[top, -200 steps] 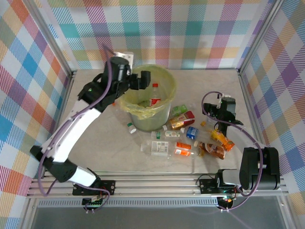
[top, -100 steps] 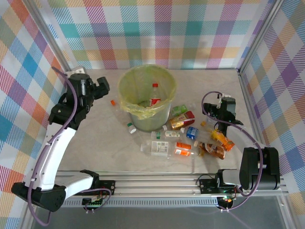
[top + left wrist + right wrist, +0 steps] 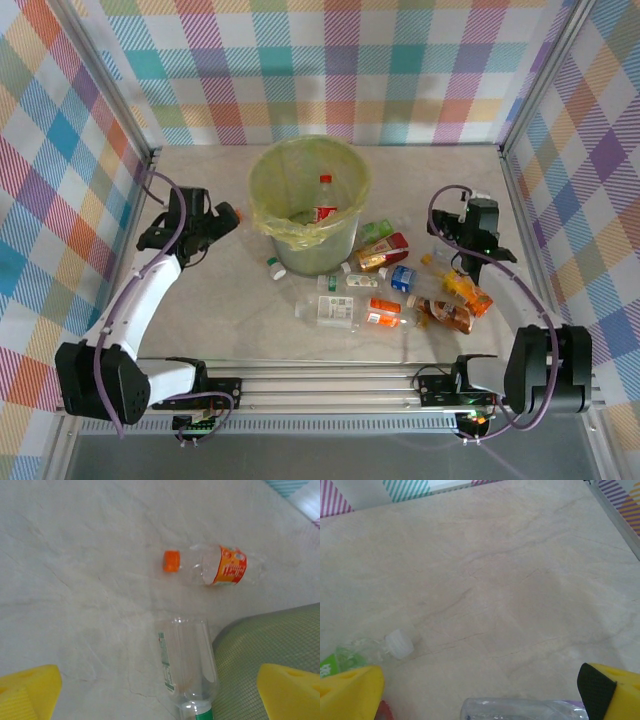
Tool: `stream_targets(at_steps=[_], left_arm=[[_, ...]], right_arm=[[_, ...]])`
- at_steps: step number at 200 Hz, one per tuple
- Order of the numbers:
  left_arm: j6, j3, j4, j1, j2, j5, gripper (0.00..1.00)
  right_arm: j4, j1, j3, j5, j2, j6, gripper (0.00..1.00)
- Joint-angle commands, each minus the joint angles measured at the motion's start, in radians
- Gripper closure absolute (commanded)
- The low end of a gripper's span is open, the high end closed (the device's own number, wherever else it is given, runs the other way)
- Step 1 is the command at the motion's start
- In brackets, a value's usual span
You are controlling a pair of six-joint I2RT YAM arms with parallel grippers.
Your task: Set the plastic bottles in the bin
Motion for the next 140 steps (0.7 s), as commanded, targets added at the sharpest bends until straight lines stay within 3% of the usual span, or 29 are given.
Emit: stream_targets(at_steps=[1, 66, 140], left_arm=[[-0.054, -0.043, 0.093, 0.011, 0.038, 0.074, 0.0], [-0.121, -0.114, 0.308, 0.009, 0.193, 0.193, 0.0], [-0.143, -0.079, 0.414, -0.002, 0.392, 0.284, 0.0]], right_arm=[[-0.129, 0.021, 0.049, 0.023, -0.054, 0.049, 0.0], [-0.489, 0.079, 0.166, 0.091, -0.188, 0.132, 0.0], [-0.659, 0.125, 0.221, 0.073, -0.228, 0.215, 0.0]])
